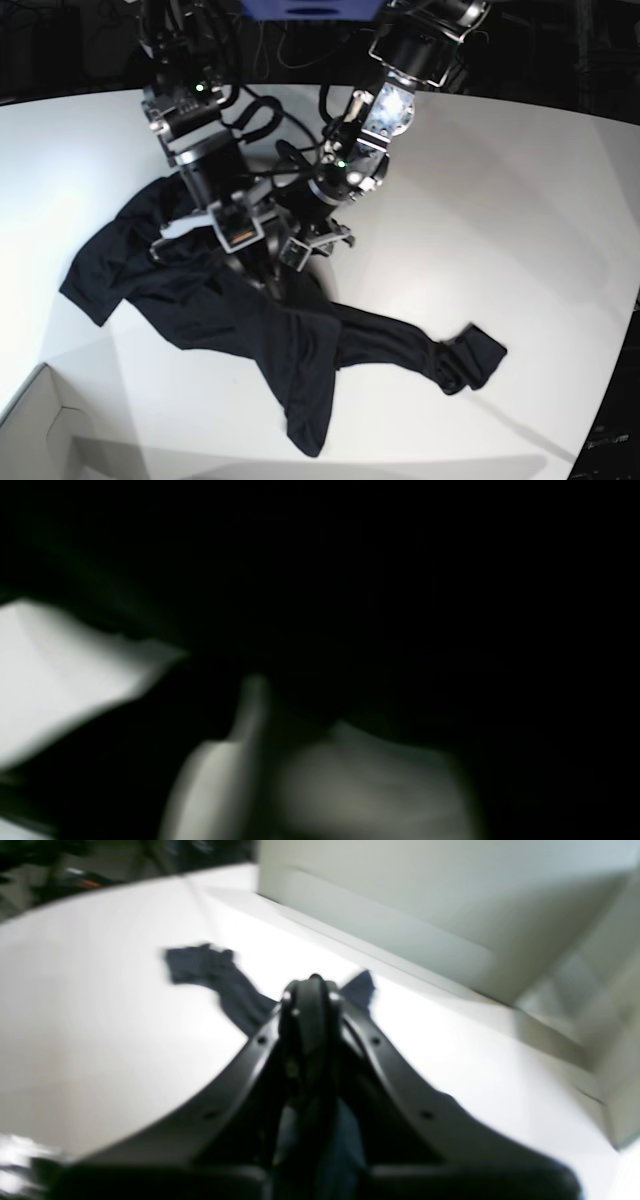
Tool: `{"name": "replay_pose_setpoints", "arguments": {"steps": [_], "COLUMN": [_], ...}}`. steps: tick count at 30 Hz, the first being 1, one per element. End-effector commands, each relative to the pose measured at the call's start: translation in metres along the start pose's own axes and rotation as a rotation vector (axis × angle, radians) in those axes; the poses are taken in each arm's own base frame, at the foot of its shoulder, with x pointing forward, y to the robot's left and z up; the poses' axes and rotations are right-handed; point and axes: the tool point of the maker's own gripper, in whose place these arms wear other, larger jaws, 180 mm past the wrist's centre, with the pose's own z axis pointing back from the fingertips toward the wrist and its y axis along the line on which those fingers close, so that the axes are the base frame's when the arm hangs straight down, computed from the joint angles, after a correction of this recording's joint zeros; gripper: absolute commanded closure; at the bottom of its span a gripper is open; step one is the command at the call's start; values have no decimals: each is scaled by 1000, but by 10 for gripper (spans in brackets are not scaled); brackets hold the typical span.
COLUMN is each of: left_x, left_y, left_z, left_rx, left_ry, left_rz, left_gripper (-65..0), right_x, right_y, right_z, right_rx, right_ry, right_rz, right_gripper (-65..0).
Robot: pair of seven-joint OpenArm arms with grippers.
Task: Layout the t-shirt on the table in an organized manner, then fold the t-shirt properly
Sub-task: 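Grasp opposite shirt edges with both grippers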
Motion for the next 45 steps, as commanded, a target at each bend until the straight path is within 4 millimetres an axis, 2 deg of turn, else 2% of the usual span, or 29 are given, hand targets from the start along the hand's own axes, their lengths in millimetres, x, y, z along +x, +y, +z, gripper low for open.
{"name": "replay_pose_setpoints", "arguments": {"steps": [1, 3, 7, 10, 12, 15, 17, 21, 25, 27, 31, 34, 37, 39, 43, 45], "left_x": [28, 33, 38, 47, 45, 46, 45, 43, 42, 43, 46, 46, 42, 41, 33, 32], "left_y": [-4, -1, 17, 29, 31, 43, 58, 112, 170, 193, 223, 231, 232, 233, 231, 231], "left_z": [-3, 0, 12, 23, 35, 61, 81, 136, 187, 206, 230, 238, 241, 241, 242, 243], "left_rx": [-12, -16, -5, -2, -1, 27, 75, 242, 418, 487, 568, 592, 602, 605, 604, 606], "left_ry": [-77, -98, -129, -160, -169, -197, -218, -260, -281, -286, -285, -287, -280, -276, -255, -253], "left_rz": [1, 30, 95, 105, 104, 79, 86, 97, 80, 67, 38, 36, 36, 35, 39, 37], "left_gripper": [-246, -152, 0, -2, 0, 0, 0, 0, 0, 0, 0, 0, 0, 0, 0, 0], "right_x": [17, 16, 15, 18, 18, 18, 18, 13, 8, 6, -1, -8, -9, -8, -11, -13], "right_y": [-6, -17, -34, -38, -38, -38, -38, -31, 0, 21, 65, 99, 124, 133, 144, 143], "right_z": [-3, -5, -7, -9, -9, -9, -9, -6, -1, 3, 8, 16, 21, 23, 31, 33], "right_rx": [-15, -42, -83, -90, -90, -90, -90, -78, -4, 46, 154, 238, 303, 328, 357, 354], "right_ry": [-67, -60, -47, -57, -57, -57, -57, -42, -22, -13, 14, 42, 50, 50, 82, 92], "right_rz": [-1, 7, 25, 29, 29, 29, 29, 17, -22, -44, -86, -116, -133, -139, -147, -148], "right_gripper": [0, 0, 0, 0, 0, 0, 0, 0, 0, 0, 0, 0, -1, -54, -204, -238]}}
